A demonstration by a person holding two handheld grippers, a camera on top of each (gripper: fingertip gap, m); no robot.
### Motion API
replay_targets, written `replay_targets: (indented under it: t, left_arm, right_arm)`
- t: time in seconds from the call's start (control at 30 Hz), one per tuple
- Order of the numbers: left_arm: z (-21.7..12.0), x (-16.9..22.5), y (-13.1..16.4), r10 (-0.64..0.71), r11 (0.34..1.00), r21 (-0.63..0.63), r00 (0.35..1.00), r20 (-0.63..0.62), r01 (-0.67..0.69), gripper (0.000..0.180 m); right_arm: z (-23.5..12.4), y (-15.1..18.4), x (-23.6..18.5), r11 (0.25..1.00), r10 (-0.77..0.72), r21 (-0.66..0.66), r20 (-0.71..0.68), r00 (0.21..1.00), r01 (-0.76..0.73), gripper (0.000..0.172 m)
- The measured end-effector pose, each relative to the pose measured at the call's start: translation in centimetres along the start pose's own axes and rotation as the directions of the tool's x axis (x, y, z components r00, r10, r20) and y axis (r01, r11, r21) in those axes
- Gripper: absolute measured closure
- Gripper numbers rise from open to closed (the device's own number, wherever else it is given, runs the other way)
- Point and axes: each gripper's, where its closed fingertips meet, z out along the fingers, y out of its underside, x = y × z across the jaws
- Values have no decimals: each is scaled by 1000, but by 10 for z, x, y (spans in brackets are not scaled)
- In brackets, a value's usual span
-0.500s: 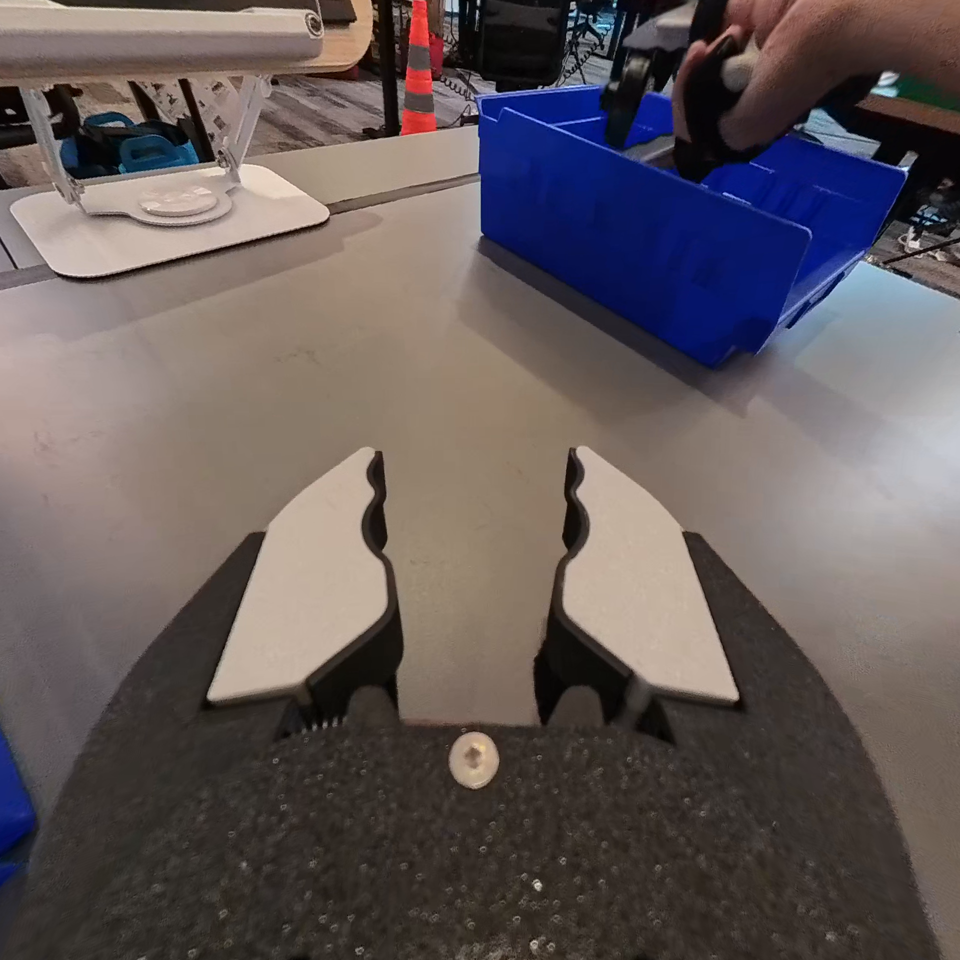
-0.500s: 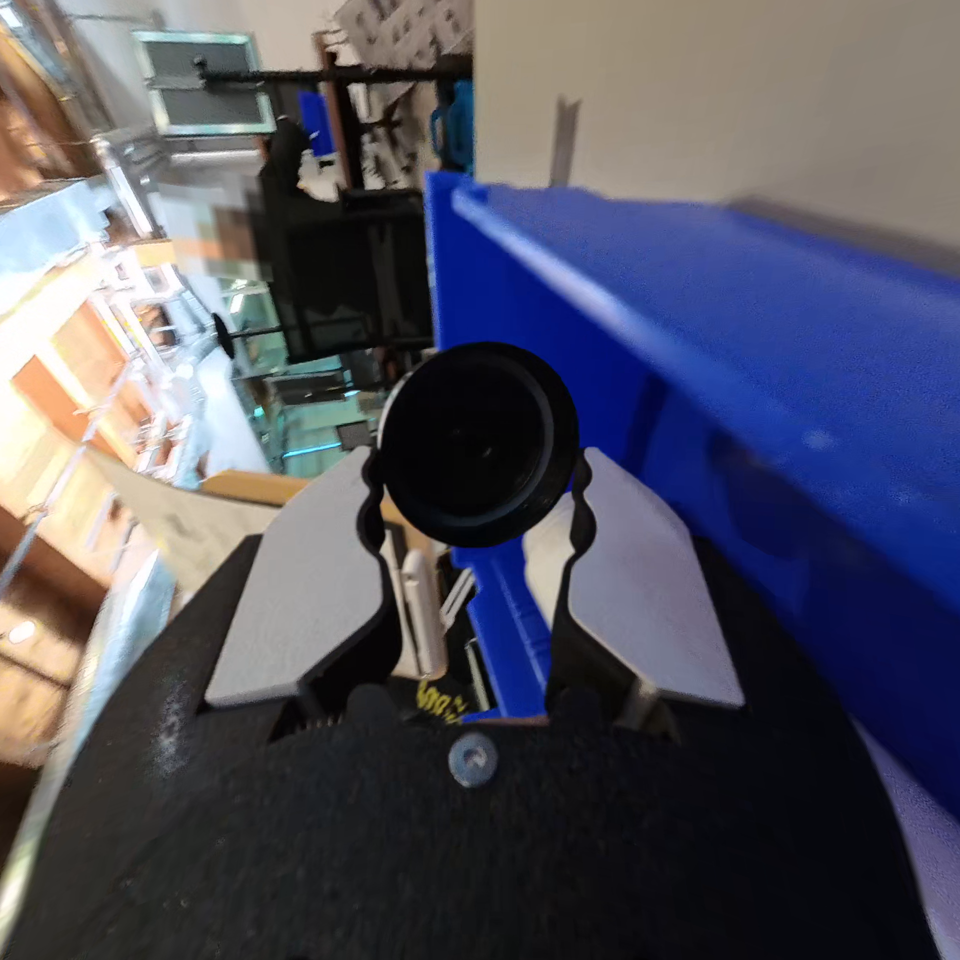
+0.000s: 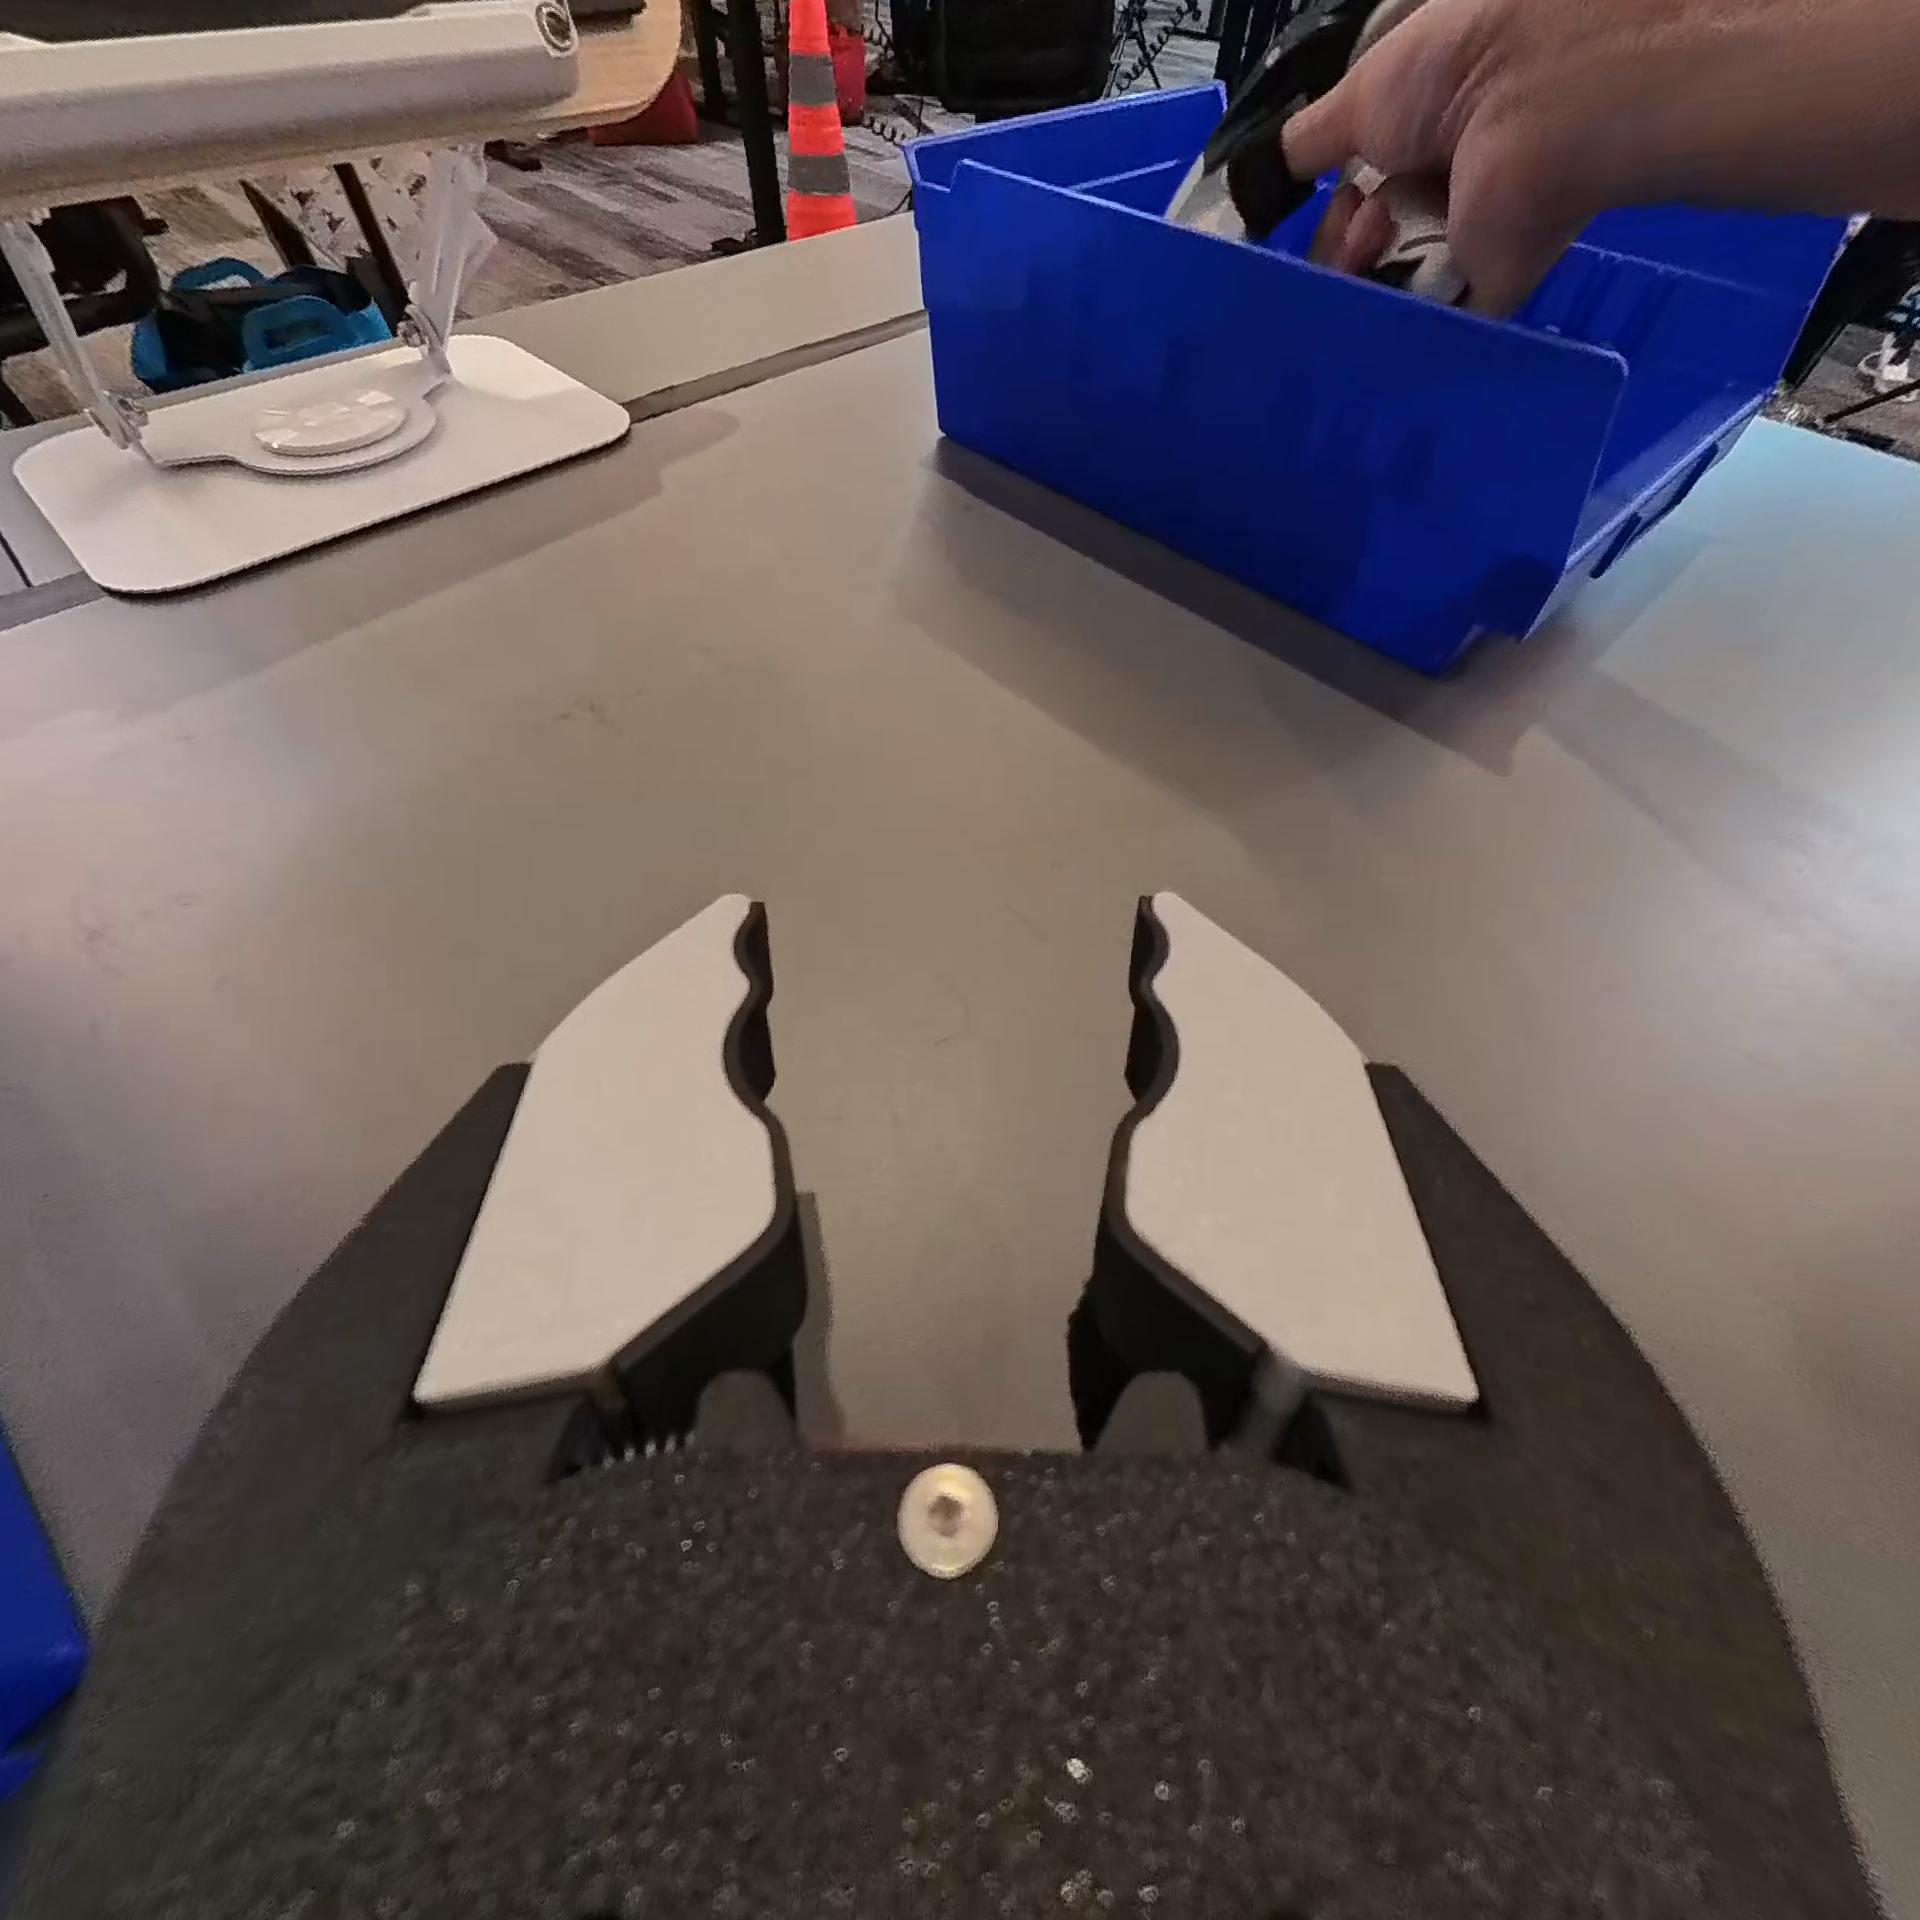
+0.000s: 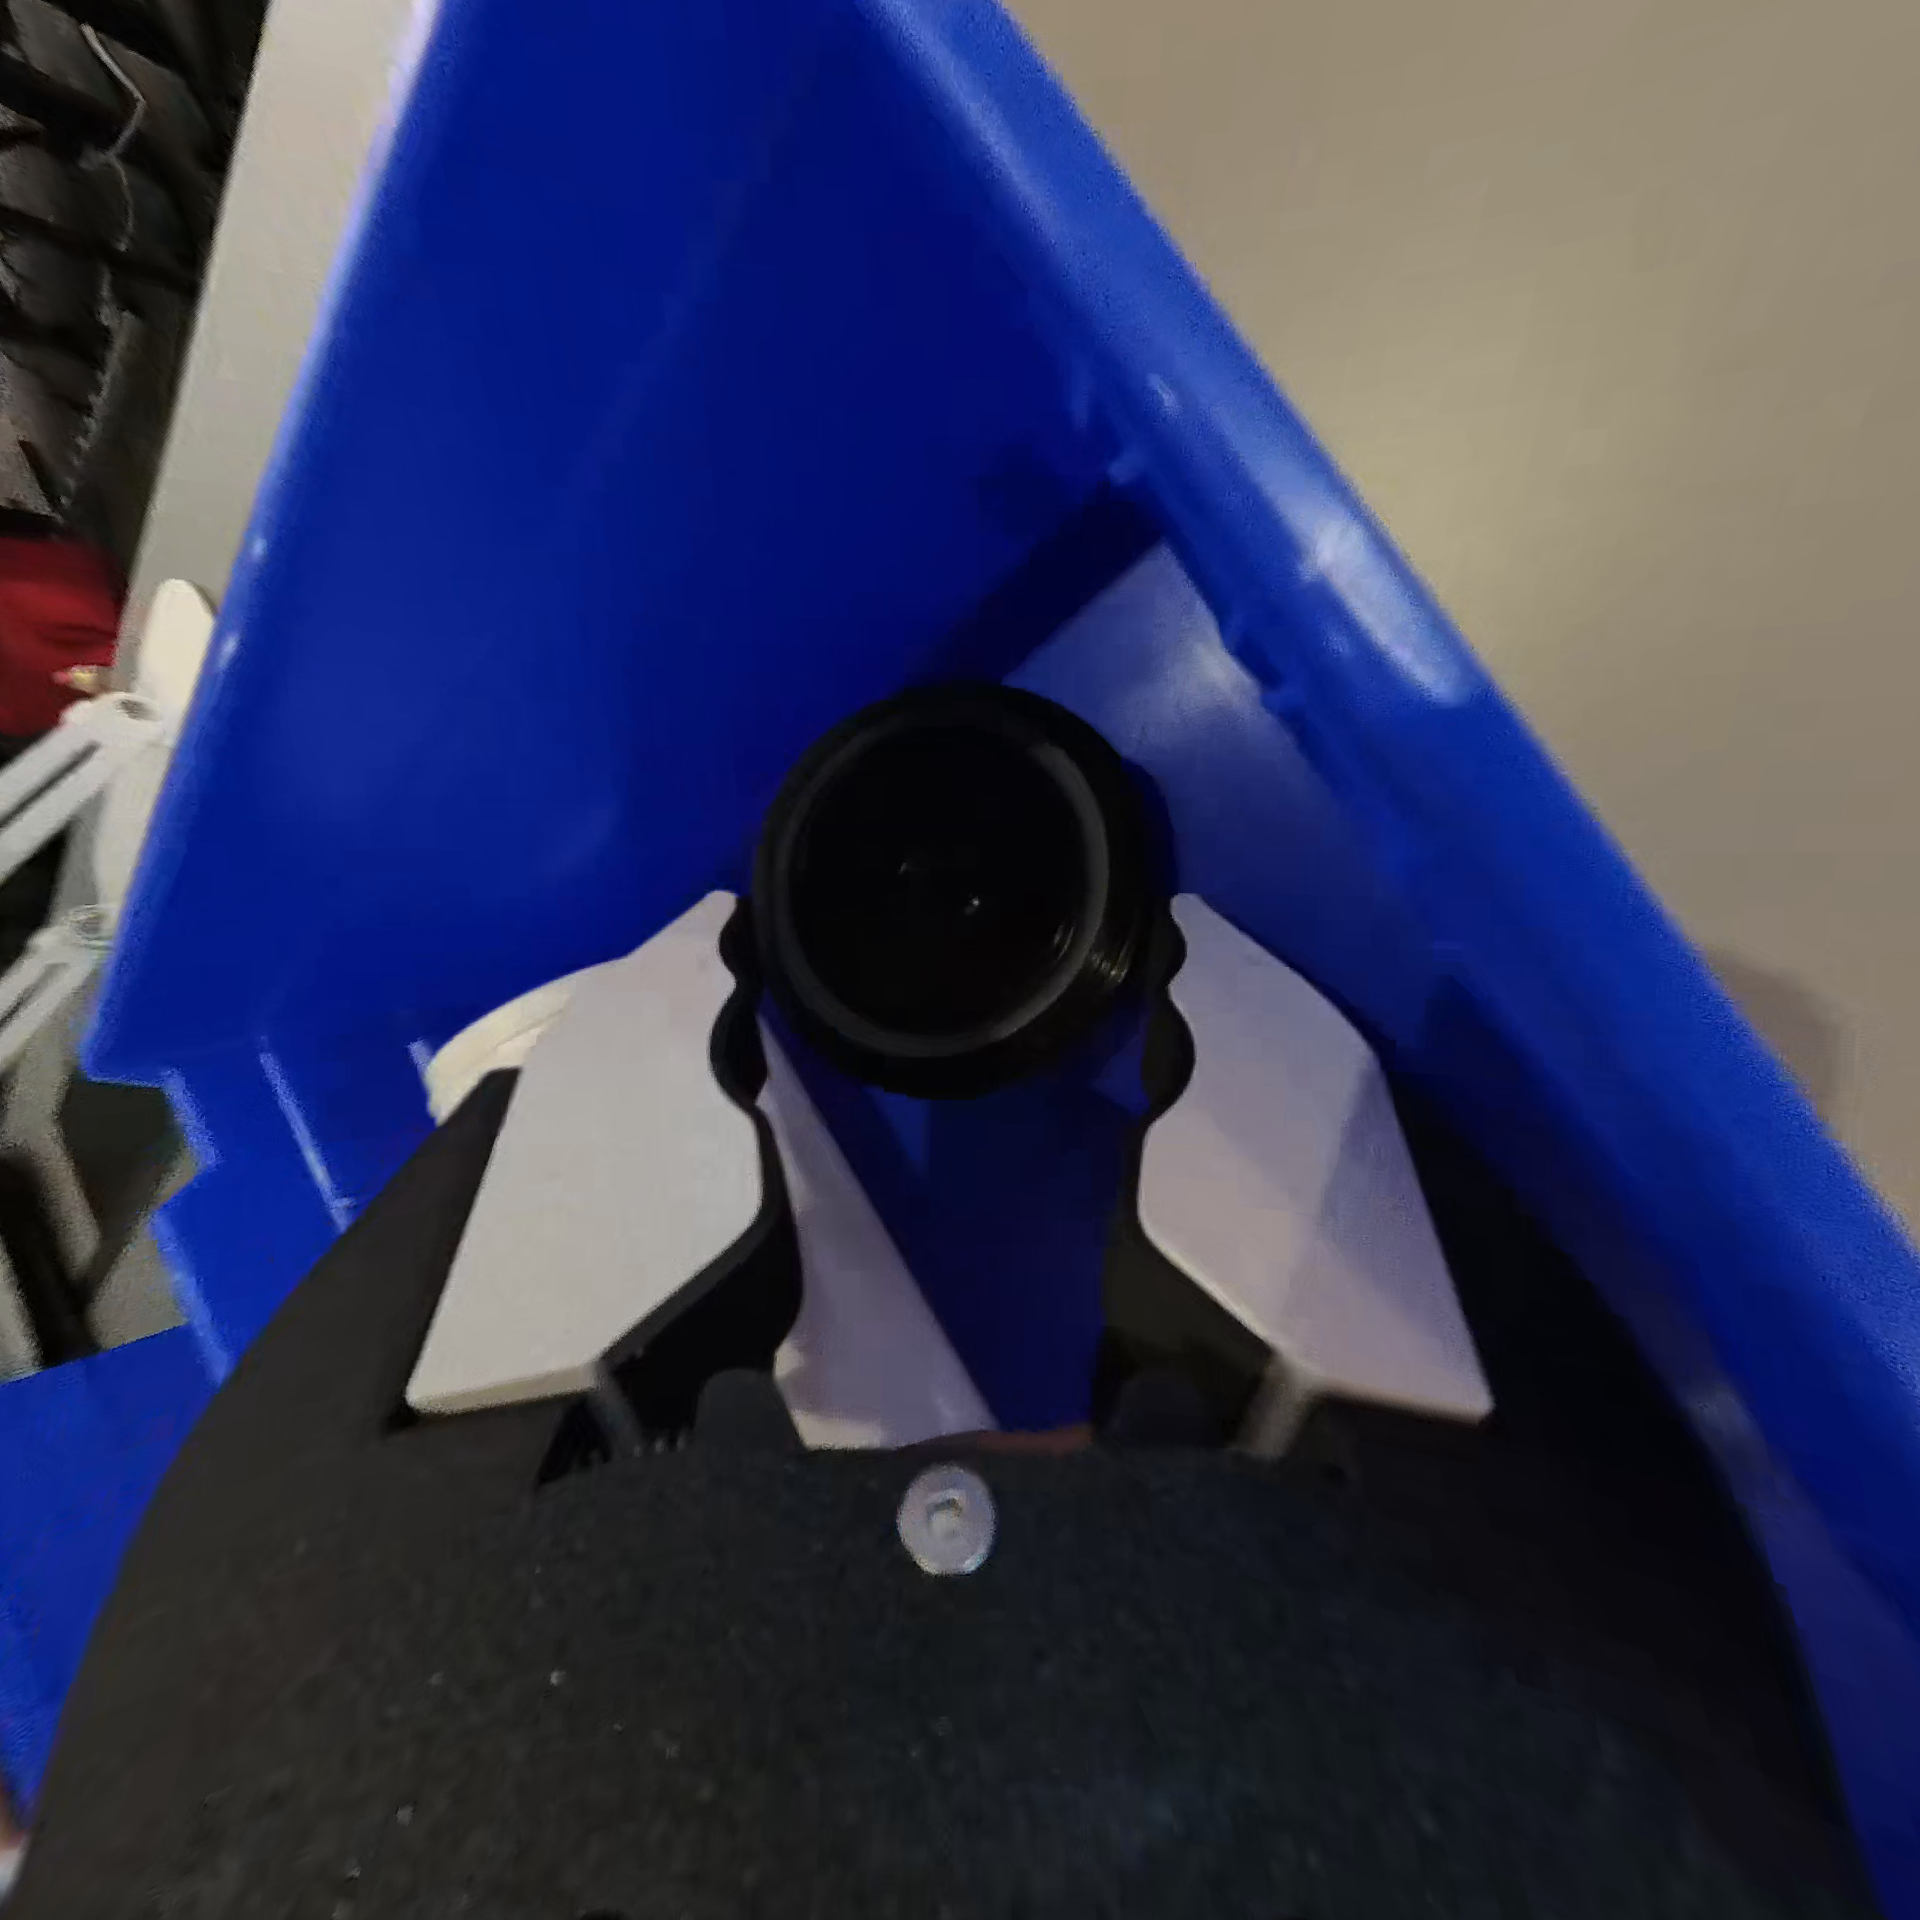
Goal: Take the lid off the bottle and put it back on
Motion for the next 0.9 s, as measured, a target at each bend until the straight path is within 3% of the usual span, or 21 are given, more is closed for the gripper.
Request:
replay_targets:
  t: [0.1, 0.2, 0.3, 0.37, 0.43, 0.53, 0.6, 0.67, 0.77, 0.83, 0.9]
  left_arm:
    - [1, 1, 1, 8, 1000, -5, 1000, 1, -8, 115]
    - [2, 3, 3, 11, 1000, -12, 1000, -5, -11, 114]
    - [2, 2, 4, 12, 1000, -15, 1000, 5, -12, 114]
    - [1, 0, 1, 12, 1000, 0, 1000, 9, -12, 112]
    - [-3, -5, -4, 12, 1000, 27, 999, 31, -13, 107]
    - [-13, -14, -15, -26, 995, 95, 999, 42, 22, 97]
    - [-22, -24, -21, -84, 987, 143, 995, 58, 75, 94]
    - [-36, -32, -31, -129, 973, 198, 990, 62, 115, 93]
    - [-64, -44, -46, -210, 950, 255, 973, 100, 179, 94]
    - [-92, -44, -52, -200, 956, 249, 967, 159, 157, 94]
    - [-126, -51, -45, -202, 959, 255, 935, 292, 127, 95]
  right_arm:
    - [0, -1, 6, 996, -87, 9, -63, 994, 88, 100]
    - [-7, -8, 2, 983, -175, 49, -73, 982, 179, 87]
    - [-33, -22, -35, 929, -331, 170, -12, 944, 328, 86]
    - [-72, -26, -77, 834, -492, 307, 38, 870, 459, 86]
    - [-122, -19, -107, 673, -656, 443, -12, 755, 592, 89]
    - [-187, 18, -125, 422, -810, 586, -99, 578, 692, 90]
    - [-215, 54, -118, 337, -853, 653, -93, 514, 678, 95]
    - [-224, 92, -99, 335, -869, 695, -34, 494, 636, 97]
    - [-206, 141, -48, 412, -854, 649, 29, 520, 639, 93]
    - [-197, 162, -15, 436, -841, 611, 16, 541, 660, 92]
    - [-197, 166, 10, 402, -831, 609, -71, 552, 684, 91]
